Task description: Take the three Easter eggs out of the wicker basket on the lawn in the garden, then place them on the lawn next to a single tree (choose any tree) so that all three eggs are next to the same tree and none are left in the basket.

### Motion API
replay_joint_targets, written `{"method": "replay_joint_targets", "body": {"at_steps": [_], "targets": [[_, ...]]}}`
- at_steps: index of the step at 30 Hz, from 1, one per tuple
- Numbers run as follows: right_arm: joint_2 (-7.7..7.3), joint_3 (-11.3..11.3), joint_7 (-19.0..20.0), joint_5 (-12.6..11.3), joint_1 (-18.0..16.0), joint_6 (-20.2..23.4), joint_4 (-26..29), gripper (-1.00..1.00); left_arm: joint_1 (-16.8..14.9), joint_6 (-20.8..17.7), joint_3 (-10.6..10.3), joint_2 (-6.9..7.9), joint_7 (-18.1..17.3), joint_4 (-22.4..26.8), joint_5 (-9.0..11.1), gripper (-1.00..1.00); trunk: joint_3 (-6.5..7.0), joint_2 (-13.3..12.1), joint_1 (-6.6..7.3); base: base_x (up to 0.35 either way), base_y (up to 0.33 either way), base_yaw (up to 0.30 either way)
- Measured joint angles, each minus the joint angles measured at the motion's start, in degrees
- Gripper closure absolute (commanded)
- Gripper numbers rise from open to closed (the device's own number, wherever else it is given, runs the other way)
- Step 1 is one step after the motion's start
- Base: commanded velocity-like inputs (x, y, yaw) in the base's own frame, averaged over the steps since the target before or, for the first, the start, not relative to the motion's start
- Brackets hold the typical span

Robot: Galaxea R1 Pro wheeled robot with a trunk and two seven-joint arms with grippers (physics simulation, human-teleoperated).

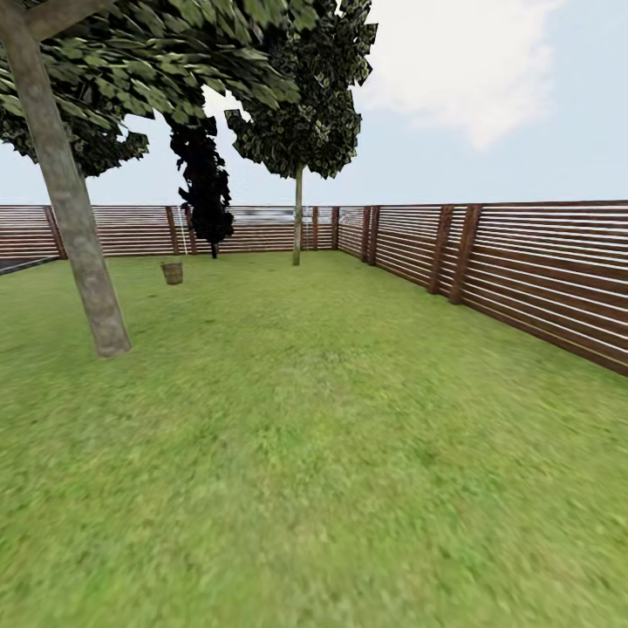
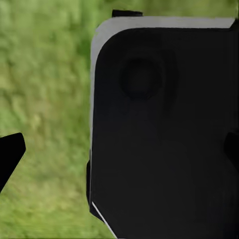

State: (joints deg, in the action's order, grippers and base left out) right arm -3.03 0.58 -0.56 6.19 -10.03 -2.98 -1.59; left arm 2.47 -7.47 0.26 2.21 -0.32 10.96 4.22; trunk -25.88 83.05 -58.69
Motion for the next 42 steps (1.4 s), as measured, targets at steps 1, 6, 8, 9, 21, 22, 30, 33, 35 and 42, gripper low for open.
{"method": "replay_joint_targets", "body": {"at_steps": [1,6,8,9,21,22,30,33,35,42], "targets": [[-0.73,-0.1,0.3,0.1,-0.1,0.9,2.1,-1.00,0.0,-7.1,0.0,0.42,0.1,5.3,2.2,-1.00,0.01,0.0,0.00,0.344,0.000,0.000],[-2.08,-0.2,0.9,-0.2,-0.1,26.0,22.9,-1.00,-0.2,-33.8,0.2,2.26,0.3,28.8,5.8,-1.00,-0.01,0.0,0.00,0.344,0.000,0.000],[-2.31,-0.2,0.9,-0.5,-0.2,39.0,37.7,-1.00,-0.3,-40.7,0.7,2.39,0.3,36.7,6.1,-1.00,0.02,0.0,0.00,0.344,0.000,0.000],[-2.36,-0.3,0.9,-0.6,-0.3,43.9,43.1,-1.00,-0.4,-43.0,1.1,2.38,0.2,39.4,6.2,-1.00,0.01,0.0,0.00,0.344,0.000,0.000],[-2.13,-0.4,0.6,-0.7,-15.2,52.3,38.6,-1.00,-13.1,-47.2,7.1,2.64,0.1,33.5,6.1,-1.00,0.01,0.0,0.00,0.344,0.000,0.000],[-2.02,-0.3,0.6,-0.4,-15.5,51.8,38.2,-1.00,-13.7,-47.2,7.2,2.67,-0.1,32.9,6.1,-1.00,0.01,0.0,0.00,0.344,0.000,0.000],[-1.95,0.0,0.6,0.2,-16.1,50.6,37.3,-1.00,-14.7,-47.1,7.3,3.28,-0.3,33.3,6.1,-1.00,0.01,0.0,0.00,0.344,0.000,0.000],[-2.06,0.0,0.5,0.2,-16.1,50.4,37.2,-1.00,-14.9,-47.6,7.3,3.79,-0.4,34.4,6.0,-1.00,0.01,0.0,0.00,0.344,0.000,0.000],[-2.12,0.1,0.5,0.1,-16.1,50.3,37.1,-1.00,-15.0,-47.7,7.3,4.54,-0.4,34.5,6.0,-1.00,0.01,0.0,0.00,0.344,0.000,0.000],[-2.09,0.1,0.5,0.1,-16.1,50.2,37.0,-1.00,-15.1,-47.7,7.4,6.15,-0.5,34.3,6.4,-1.00,0.01,0.0,0.00,0.344,0.000,0.000]]}}
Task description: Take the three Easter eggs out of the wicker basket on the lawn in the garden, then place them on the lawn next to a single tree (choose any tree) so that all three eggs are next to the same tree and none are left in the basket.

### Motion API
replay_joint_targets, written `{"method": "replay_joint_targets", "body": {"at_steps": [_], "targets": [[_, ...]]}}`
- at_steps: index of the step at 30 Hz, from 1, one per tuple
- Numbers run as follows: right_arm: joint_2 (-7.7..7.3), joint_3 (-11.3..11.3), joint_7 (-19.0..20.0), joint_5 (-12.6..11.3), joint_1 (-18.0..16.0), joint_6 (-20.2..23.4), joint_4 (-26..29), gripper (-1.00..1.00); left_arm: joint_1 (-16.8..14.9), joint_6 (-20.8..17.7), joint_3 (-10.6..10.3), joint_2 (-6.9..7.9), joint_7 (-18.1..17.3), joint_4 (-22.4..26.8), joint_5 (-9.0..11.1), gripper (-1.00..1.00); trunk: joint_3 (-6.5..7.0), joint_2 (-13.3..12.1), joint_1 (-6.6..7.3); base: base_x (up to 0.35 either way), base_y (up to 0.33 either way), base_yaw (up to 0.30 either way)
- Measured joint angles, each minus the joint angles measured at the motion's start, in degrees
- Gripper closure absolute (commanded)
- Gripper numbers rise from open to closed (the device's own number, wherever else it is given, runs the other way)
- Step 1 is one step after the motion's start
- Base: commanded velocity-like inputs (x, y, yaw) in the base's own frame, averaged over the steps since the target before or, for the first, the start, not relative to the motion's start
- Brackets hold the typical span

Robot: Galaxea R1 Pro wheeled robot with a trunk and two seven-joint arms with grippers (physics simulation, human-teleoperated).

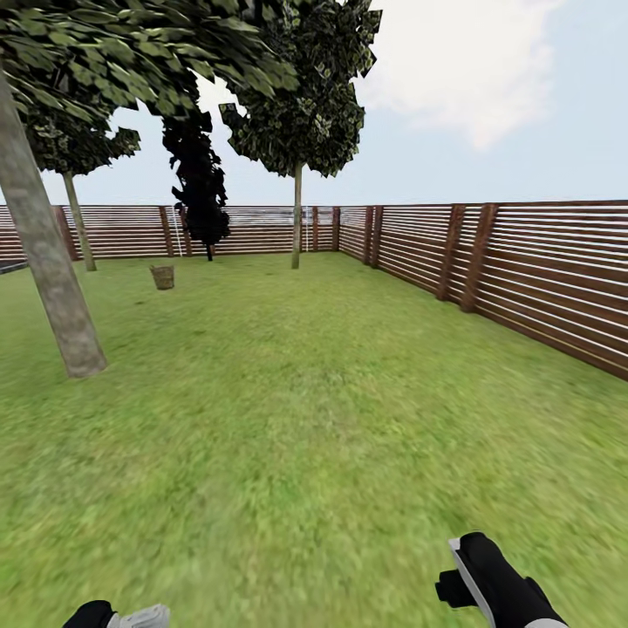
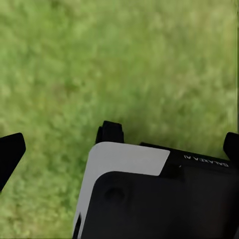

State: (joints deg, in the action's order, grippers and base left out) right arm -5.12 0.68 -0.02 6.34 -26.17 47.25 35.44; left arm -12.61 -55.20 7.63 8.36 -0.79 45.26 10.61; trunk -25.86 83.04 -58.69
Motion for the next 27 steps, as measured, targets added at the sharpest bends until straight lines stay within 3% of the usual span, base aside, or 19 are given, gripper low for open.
{"method": "replay_joint_targets", "body": {"at_steps": [4,8,13,21,27], "targets": [[0.21,0.0,0.1,0.1,0.0,0.0,0.0,-1.00,-0.1,0.0,0.0,-0.20,0.2,0.7,0.1,-1.00,0.00,0.0,0.00,0.344,0.000,0.000],[0.00,-0.3,0.0,-0.1,0.0,0.1,0.1,-1.00,-0.5,0.1,-0.1,-1.35,0.4,0.3,-0.1,-1.00,0.00,0.0,0.00,0.344,0.000,0.000],[0.34,-0.1,0.0,-0.1,0.0,0.0,0.0,-1.00,-0.6,0.0,1.1,-0.70,0.2,0.1,-0.2,-1.00,0.00,0.0,0.00,0.344,0.000,0.000],[0.35,-0.2,0.0,-0.1,0.0,0.0,-0.1,-1.00,-0.6,0.0,1.4,0.85,0.1,-0.3,-0.1,-1.00,0.00,0.0,0.00,0.344,0.000,0.000],[0.20,-0.3,0.0,-0.2,0.0,0.1,-0.1,-1.00,-0.6,0.1,1.3,0.47,0.3,0.0,0.1,-1.00,0.00,0.0,0.00,0.344,0.000,0.000]]}}
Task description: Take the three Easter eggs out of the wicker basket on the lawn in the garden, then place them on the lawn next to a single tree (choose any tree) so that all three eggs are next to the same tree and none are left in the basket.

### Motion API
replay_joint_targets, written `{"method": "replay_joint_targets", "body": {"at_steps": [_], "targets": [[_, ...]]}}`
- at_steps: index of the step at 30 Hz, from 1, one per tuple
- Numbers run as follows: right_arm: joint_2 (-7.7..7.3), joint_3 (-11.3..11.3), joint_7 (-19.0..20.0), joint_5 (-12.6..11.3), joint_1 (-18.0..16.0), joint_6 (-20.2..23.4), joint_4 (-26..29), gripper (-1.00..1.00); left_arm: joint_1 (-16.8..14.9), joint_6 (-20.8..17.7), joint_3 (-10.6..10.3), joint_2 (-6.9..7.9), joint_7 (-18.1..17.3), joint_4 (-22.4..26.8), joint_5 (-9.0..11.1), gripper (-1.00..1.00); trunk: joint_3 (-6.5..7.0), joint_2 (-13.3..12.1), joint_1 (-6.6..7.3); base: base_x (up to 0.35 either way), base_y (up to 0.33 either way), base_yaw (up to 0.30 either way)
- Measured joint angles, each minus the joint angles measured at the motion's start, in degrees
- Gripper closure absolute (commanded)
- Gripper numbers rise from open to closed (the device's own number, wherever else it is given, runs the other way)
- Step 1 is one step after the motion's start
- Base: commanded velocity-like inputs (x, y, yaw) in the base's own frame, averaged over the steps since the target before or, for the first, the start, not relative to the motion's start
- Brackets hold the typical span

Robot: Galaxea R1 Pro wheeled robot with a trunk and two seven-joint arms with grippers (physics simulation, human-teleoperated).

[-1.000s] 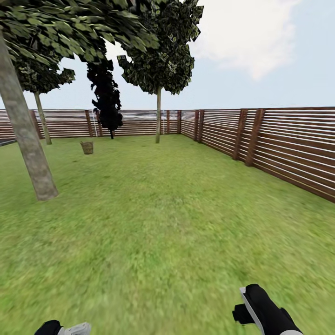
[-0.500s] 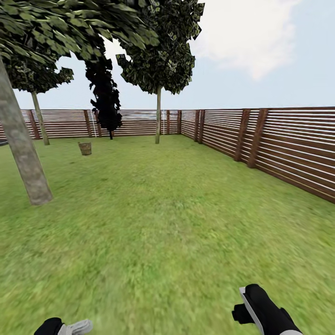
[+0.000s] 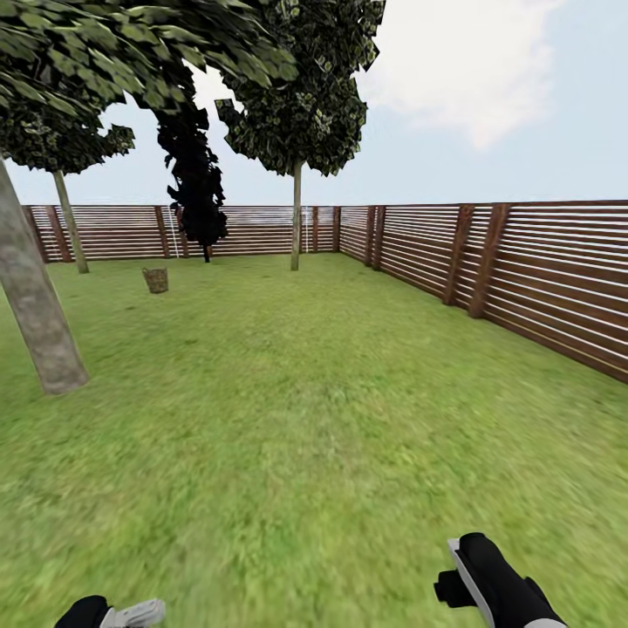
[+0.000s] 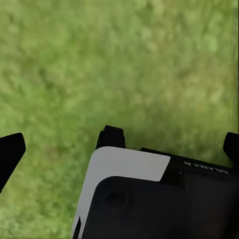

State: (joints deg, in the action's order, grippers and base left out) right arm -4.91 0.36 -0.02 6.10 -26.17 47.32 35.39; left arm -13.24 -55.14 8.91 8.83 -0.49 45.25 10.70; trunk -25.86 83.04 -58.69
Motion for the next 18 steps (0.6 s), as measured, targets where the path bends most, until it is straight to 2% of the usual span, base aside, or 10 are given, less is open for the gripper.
{"method": "replay_joint_targets", "body": {"at_steps": [14,18], "targets": [[-0.26,-0.1,0.0,-0.3,0.0,-0.1,0.0,-1.00,0.0,0.1,0.1,-0.17,-0.1,-0.1,0.0,-1.00,0.00,0.0,0.00,0.344,0.000,0.000],[-0.41,-0.1,0.1,-0.4,0.0,-0.1,0.0,-1.00,0.0,0.0,0.1,-0.28,-0.2,1.1,1.0,-1.00,0.00,0.0,0.00,0.344,0.000,0.000]]}}
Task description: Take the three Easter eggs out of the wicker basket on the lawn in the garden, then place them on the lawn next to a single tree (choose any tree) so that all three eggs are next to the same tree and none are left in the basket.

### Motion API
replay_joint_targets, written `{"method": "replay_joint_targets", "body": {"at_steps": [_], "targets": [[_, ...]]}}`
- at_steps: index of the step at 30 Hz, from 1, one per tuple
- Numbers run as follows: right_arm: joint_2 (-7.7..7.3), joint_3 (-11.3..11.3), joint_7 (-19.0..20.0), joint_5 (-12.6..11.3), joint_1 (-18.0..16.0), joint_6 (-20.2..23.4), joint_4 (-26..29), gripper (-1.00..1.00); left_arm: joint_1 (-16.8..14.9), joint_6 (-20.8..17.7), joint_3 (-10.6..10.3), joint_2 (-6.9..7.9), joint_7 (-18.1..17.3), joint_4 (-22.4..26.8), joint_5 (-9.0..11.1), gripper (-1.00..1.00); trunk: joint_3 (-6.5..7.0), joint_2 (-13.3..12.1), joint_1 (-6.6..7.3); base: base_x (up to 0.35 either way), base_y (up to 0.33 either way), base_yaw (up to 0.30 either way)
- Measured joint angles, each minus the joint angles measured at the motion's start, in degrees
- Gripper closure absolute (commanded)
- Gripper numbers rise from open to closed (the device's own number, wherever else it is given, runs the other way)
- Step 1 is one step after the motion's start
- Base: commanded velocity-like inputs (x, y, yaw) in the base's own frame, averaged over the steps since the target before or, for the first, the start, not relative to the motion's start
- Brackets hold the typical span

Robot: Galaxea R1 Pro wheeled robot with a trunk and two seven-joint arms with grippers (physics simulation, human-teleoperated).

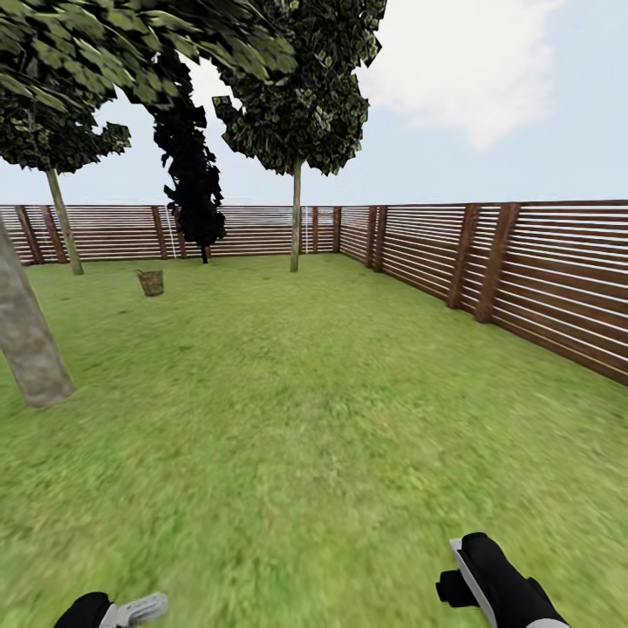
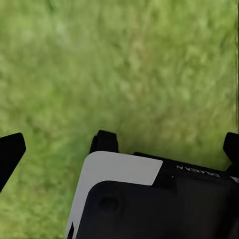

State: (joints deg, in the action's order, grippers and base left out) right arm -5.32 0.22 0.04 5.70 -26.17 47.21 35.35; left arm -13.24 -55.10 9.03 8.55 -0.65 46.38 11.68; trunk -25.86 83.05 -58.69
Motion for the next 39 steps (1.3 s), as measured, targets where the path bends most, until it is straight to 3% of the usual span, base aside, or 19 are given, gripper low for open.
{"method": "replay_joint_targets", "body": {"at_steps": [3,8,16,27,39], "targets": [[-0.05,0.0,0.0,0.0,0.0,0.0,0.0,-1.00,0.0,0.0,-0.1,-0.06,0.2,0.3,0.0,-1.00,0.00,0.0,0.00,0.344,0.000,0.000],[-0.11,-0.1,-0.1,0.0,0.0,0.0,0.1,-1.00,0.0,0.1,0.1,1.04,0.2,0.3,-0.1,-1.00,0.00,0.0,0.00,0.344,0.000,0.000],[-1.07,-0.1,0.0,-0.3,0.0,0.0,0.4,-1.00,0.0,0.1,0.0,0.66,0.3,0.3,0.1,-1.00,0.00,0.0,0.00,0.344,0.000,0.000],[-1.26,-0.1,-0.1,-0.3,0.0,0.0,0.4,-1.00,0.0,0.1,-0.1,0.60,0.1,0.0,0.1,-1.00,0.00,0.0,0.00,0.344,0.000,0.006],[-1.34,-0.1,-0.1,-0.2,0.0,-0.1,0.4,-1.00,0.0,0.1,-0.3,0.32,0.2,-0.1,0.0,-1.00,0.00,0.0,0.00,0.344,0.000,0.195]]}}
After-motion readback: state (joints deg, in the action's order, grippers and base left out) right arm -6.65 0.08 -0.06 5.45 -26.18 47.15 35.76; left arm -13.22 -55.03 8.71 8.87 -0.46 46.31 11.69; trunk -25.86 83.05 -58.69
